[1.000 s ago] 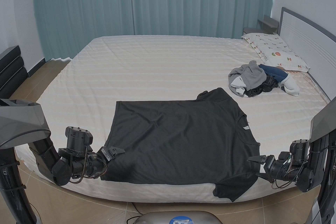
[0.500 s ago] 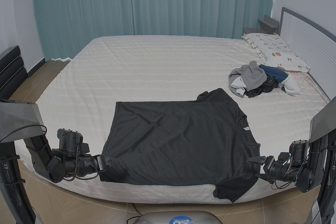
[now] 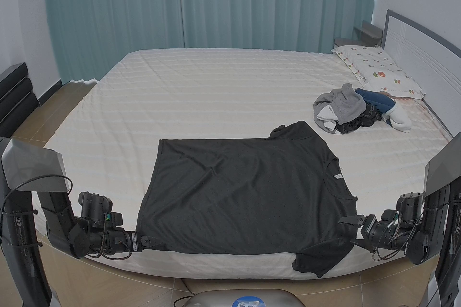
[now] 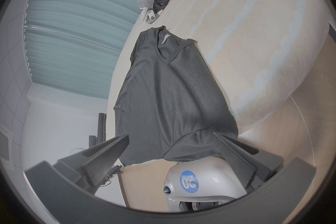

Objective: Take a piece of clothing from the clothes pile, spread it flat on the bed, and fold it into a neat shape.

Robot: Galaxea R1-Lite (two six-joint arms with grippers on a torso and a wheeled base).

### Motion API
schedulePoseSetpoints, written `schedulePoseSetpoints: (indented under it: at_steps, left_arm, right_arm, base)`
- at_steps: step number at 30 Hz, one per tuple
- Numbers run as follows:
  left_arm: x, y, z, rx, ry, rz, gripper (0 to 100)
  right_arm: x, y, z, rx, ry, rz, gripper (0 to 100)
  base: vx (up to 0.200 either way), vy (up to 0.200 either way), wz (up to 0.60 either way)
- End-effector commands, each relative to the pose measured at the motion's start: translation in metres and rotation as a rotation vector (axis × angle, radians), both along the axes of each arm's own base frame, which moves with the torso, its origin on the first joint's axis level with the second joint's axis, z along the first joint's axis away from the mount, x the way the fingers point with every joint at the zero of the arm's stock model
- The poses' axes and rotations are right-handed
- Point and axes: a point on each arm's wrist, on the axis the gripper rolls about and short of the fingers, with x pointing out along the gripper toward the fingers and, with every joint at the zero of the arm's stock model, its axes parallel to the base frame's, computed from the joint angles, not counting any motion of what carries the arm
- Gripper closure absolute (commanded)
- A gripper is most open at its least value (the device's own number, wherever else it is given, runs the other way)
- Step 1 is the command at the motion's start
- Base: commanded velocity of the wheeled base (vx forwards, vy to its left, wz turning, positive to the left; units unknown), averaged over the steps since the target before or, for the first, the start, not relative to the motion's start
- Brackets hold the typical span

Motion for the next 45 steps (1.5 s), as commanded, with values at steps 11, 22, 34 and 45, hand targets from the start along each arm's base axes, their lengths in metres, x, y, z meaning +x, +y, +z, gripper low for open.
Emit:
schedulePoseSetpoints:
  at_steps: [11,22,34,45]
  left_arm:
    - [0.014,-0.007,-0.02,0.002,-0.065,-0.009,0]
    - [0.006,-0.012,-0.021,-0.012,-0.067,-0.035,100]
    - [-0.002,-0.008,-0.017,-0.007,-0.06,-0.01,100]
    - [0.001,-0.008,-0.01,-0.131,-0.039,0.124,100]
  right_arm:
    - [0.0,0.0,0.0,0.001,-0.004,0.002,0]
    - [0.0,0.002,0.0,0.0,-0.005,0.009,0]
    - [-0.001,0.002,0.0,0.0,-0.003,0.009,0]
    - [0.004,0.0,0.006,-0.127,-0.083,-0.019,0]
  base:
    - [0.0,0.0,0.0]
    - [0.0,0.0,0.0]
    - [0.0,0.0,0.0]
    - [0.0,0.0,0.0]
